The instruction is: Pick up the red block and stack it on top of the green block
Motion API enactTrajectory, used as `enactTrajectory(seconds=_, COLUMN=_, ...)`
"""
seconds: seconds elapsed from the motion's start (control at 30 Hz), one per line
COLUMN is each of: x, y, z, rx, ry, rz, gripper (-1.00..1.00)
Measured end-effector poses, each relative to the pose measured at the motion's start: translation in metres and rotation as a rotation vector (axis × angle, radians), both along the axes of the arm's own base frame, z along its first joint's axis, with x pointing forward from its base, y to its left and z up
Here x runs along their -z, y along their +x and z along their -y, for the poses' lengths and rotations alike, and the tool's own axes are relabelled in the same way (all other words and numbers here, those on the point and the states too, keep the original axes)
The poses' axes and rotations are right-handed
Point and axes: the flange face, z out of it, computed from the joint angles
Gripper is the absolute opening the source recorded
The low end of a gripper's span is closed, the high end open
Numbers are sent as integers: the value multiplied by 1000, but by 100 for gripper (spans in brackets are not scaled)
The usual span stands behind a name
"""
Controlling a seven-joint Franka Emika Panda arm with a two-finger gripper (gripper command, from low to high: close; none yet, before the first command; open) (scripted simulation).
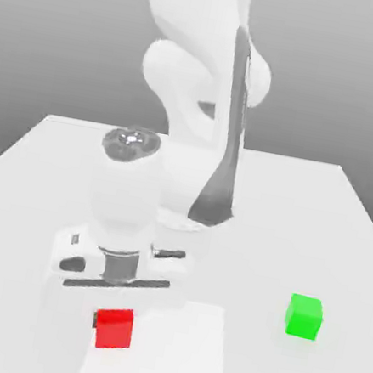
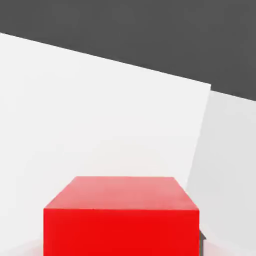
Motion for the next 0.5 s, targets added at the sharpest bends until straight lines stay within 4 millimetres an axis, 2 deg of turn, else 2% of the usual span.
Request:
enactTrajectory(seconds=0.03, x=-11, y=-1, z=0, rx=0, ry=1, rz=0, gripper=-100)
enactTrajectory(seconds=0.07, x=-19, y=-1, z=-9, rx=-24, ry=3, rz=0, gripper=-100)
enactTrajectory(seconds=0.1, x=-24, y=0, z=-28, rx=-80, ry=6, rz=-1, gripper=-100)
enactTrajectory(seconds=0.23, x=-38, y=-13, z=-136, rx=-394, ry=17, rz=-2, gripper=-100)
enactTrajectory(seconds=0.37, x=-49, y=-50, z=-226, rx=-696, ry=18, rz=-3, gripper=-100)
enactTrajectory(seconds=0.5, x=-59, y=-99, z=-292, rx=-967, ry=7, rz=-2, gripper=-100)
